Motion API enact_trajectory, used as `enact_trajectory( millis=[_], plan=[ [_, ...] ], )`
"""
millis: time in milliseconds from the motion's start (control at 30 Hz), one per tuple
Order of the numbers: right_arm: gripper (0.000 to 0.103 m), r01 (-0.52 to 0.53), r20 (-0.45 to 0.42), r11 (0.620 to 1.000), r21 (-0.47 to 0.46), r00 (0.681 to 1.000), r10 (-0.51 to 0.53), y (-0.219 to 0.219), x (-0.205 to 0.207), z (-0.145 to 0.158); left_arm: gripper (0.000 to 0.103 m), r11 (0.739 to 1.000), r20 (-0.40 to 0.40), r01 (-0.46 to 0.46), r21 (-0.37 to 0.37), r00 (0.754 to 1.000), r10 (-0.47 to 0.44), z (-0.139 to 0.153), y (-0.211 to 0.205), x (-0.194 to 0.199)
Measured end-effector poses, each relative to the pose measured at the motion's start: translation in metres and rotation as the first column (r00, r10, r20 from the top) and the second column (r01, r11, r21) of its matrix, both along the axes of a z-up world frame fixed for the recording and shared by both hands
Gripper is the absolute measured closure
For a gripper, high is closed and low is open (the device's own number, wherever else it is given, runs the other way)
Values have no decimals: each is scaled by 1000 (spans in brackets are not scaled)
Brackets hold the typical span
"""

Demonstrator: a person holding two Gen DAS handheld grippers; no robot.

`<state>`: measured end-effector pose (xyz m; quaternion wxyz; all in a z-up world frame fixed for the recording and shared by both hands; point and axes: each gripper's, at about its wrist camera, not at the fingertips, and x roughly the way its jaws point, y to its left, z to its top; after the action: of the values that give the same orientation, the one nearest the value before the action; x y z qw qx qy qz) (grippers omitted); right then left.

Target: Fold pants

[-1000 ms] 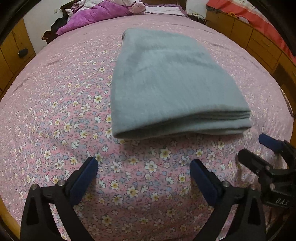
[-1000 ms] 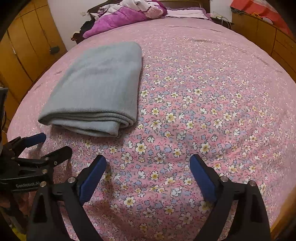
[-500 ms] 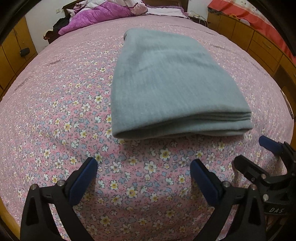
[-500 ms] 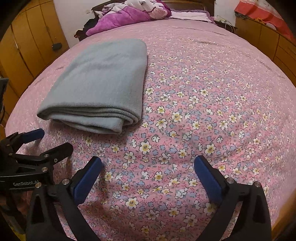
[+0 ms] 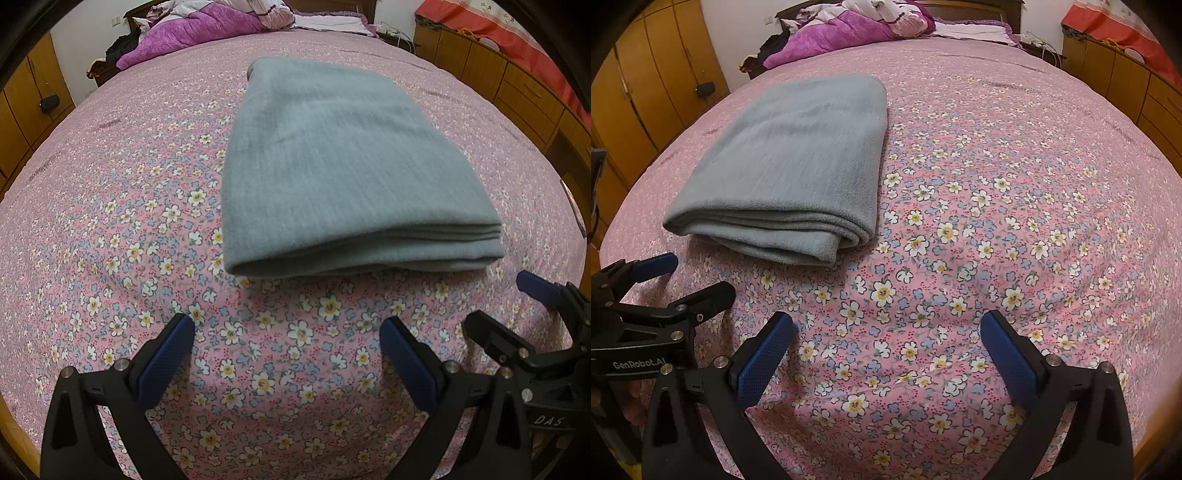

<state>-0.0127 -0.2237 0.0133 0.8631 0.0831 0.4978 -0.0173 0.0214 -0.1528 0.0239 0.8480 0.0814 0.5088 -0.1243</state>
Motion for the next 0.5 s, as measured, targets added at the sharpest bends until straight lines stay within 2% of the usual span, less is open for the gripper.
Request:
enact_trajectory(
  millis=[500],
  plan=[
    [4, 0, 0, 1000, 0, 1000, 0, -1, 0, 0, 0, 1000, 0, 0, -1, 1000, 0, 0, 1, 0]
  ],
)
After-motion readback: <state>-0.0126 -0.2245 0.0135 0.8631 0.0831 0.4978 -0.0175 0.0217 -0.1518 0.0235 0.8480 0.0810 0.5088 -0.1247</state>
